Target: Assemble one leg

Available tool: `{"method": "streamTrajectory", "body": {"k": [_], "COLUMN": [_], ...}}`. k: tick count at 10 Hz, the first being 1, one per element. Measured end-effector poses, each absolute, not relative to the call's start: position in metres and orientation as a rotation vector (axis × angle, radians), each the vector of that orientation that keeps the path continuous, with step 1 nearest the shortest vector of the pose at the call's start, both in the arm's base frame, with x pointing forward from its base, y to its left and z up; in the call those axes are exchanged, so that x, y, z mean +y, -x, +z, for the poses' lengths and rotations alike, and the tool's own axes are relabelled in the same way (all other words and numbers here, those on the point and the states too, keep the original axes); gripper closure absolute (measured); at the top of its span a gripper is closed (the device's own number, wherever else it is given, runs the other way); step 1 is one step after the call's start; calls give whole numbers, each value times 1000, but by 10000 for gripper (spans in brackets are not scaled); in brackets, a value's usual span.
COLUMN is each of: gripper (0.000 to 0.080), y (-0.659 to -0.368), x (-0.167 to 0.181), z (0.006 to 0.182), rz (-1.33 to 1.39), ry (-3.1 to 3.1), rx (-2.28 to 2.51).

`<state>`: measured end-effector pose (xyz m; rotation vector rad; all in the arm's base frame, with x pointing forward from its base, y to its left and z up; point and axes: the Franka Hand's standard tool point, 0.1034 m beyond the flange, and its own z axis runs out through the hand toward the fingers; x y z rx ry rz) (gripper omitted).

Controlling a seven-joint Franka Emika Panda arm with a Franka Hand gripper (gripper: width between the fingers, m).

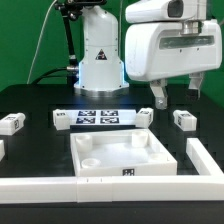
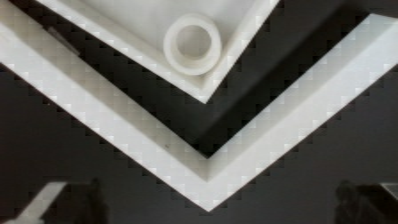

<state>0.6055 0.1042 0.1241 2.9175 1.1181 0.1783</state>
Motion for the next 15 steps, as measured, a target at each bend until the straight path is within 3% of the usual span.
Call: {"method": "streamTrajectory", "body": {"k": [10, 15], "gripper": [150, 150], "y": [-603, -567], "x": [98, 59], "z": [129, 96], "rz": [180, 149], "ry": [-2883, -2454], "rx": [1192, 1875]}}
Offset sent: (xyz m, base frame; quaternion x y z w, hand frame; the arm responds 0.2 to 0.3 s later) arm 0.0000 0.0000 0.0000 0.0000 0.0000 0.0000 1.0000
